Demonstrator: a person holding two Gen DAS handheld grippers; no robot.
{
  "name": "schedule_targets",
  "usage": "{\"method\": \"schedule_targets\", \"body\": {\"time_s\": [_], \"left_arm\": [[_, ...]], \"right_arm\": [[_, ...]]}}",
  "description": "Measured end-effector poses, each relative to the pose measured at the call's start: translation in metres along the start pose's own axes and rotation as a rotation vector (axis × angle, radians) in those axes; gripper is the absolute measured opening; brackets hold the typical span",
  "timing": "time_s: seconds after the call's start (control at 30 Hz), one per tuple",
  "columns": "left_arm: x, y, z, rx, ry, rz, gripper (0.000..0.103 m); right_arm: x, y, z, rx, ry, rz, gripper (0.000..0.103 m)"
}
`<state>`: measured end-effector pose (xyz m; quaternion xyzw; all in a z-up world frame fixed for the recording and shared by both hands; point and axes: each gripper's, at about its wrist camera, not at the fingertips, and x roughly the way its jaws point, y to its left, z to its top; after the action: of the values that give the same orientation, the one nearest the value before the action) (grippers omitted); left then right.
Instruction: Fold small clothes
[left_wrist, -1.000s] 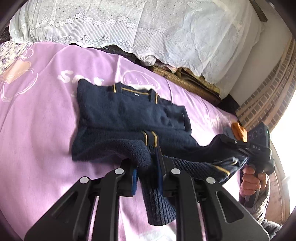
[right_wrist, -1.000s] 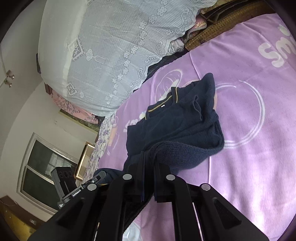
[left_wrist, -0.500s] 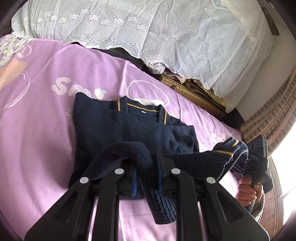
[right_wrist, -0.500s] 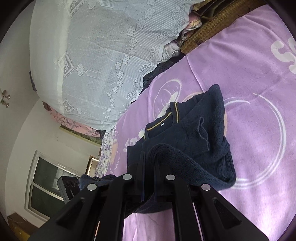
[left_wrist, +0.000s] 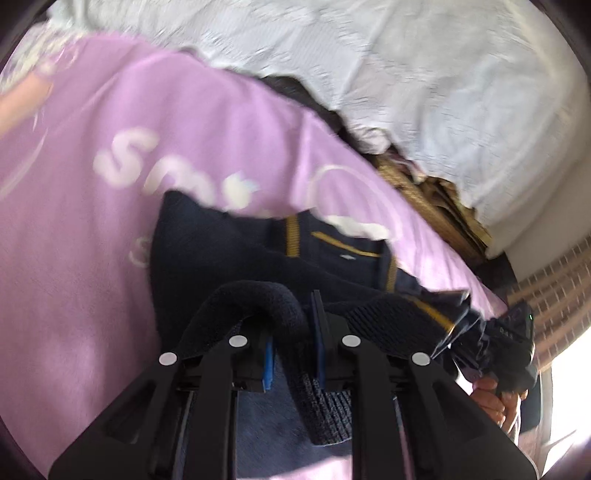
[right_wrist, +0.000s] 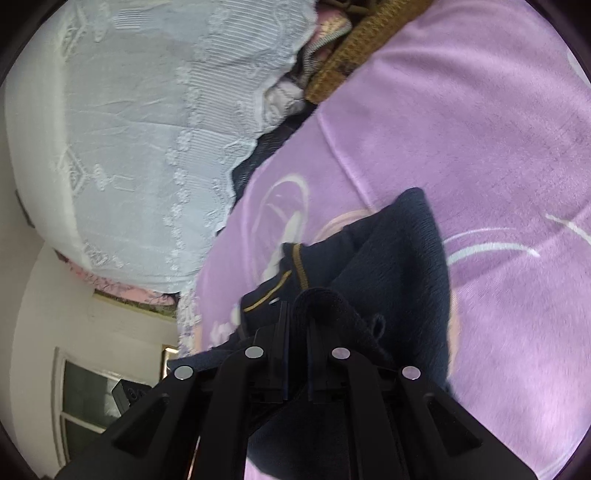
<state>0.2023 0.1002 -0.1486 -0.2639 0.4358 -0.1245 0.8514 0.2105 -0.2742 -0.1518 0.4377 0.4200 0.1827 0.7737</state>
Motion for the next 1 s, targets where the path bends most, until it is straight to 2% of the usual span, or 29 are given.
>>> {"method": "schedule_targets", "body": {"time_s": [0.07, 0.17, 0.23, 0.37, 0.4, 0.5, 0.6, 0.73, 0.8, 1.0], "left_arm": [[0.009, 0.013, 0.0, -0.047, 0.016, -0.038, 0.016], [0.004, 0.015, 0.004, -0.061, 0.006, -0.067, 0.017], [-0.002, 0.014, 0.004, -0.067, -0.004, -0.082, 0.019], [-0.012, 0.013, 0.002, -0.087, -0.01, -0.123, 0.034], [-0.015, 0.012, 0.001, -0.09, -0.012, -0.129, 0.039], [-0.027, 0.005, 0.0, -0.082, -0.034, -0.155, 0.051], [-0.043, -0.002, 0.002, -0.057, -0.101, -0.142, 0.063], [-0.056, 0.004, 0.005, -0.08, -0.16, -0.09, 0.064], [-0.057, 0.005, 0.005, -0.074, -0.153, -0.114, 0.064], [-0.039, -0.031, 0.008, 0.066, -0.12, -0.03, 0.065]], "right_arm": [[0.009, -0.01, 0.002, 0.011, 0.011, -0.001, 0.007], [0.012, -0.015, 0.005, 0.015, 0.019, 0.027, 0.009], [0.009, -0.015, 0.006, 0.014, 0.026, 0.052, 0.017], [-0.009, -0.008, 0.001, -0.003, 0.011, 0.069, 0.046], [-0.014, -0.005, -0.001, -0.015, 0.014, 0.064, 0.049], [-0.019, 0.002, -0.008, -0.026, 0.047, 0.087, 0.049], [-0.017, 0.01, -0.012, -0.048, 0.067, 0.116, 0.049], [-0.016, 0.019, -0.018, -0.103, 0.061, 0.09, 0.049], [-0.015, 0.019, -0.018, -0.105, 0.055, 0.088, 0.046], [-0.008, 0.025, -0.015, -0.109, 0.035, 0.085, 0.036]]}}
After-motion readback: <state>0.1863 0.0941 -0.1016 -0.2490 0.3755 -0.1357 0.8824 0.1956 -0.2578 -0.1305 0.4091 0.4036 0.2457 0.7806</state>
